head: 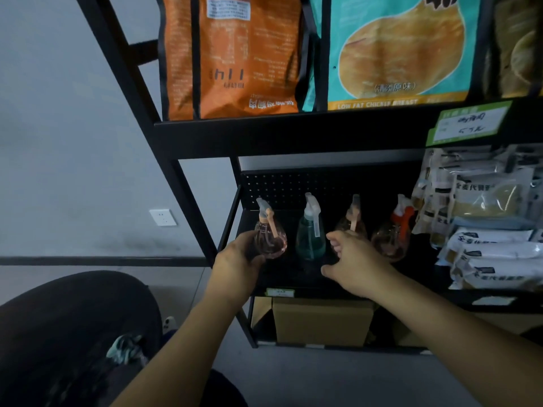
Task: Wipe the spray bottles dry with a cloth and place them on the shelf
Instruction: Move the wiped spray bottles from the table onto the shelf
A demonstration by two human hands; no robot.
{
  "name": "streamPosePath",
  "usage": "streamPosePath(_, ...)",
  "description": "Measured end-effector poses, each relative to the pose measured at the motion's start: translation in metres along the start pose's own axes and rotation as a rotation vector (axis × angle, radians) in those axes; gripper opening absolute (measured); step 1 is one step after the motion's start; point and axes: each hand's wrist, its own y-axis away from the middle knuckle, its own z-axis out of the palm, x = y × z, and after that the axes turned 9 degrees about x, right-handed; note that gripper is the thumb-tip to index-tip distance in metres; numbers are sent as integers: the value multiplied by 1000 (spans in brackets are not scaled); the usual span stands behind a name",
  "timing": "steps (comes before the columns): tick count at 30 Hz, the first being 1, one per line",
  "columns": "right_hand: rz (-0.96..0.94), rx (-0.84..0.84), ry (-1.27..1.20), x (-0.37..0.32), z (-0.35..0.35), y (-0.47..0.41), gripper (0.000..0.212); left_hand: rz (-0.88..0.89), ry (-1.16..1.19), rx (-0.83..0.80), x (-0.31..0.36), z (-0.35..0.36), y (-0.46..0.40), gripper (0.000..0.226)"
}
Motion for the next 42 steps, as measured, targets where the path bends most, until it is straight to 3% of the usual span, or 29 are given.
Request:
streamPosePath(9, 39, 85, -59, 13, 47, -30, 81, -13, 38, -8, -15, 33, -23, 56)
streamPosePath(20, 23, 251, -78, 10, 72, -55, 67, -113, 32, 14, -24, 68, -53, 83)
streamPosePath(29, 13, 233, -155, 5, 83, -69, 66, -82, -13, 78, -30, 74, -59, 64)
streamPosePath(35, -7, 216, -194, 8, 85, -70, 69, -97, 62, 99, -31, 77, -55, 73)
streamPosePath(42, -16, 202, -213, 3, 91, -75, 65, -155, 136, 137, -33, 76, -57, 64)
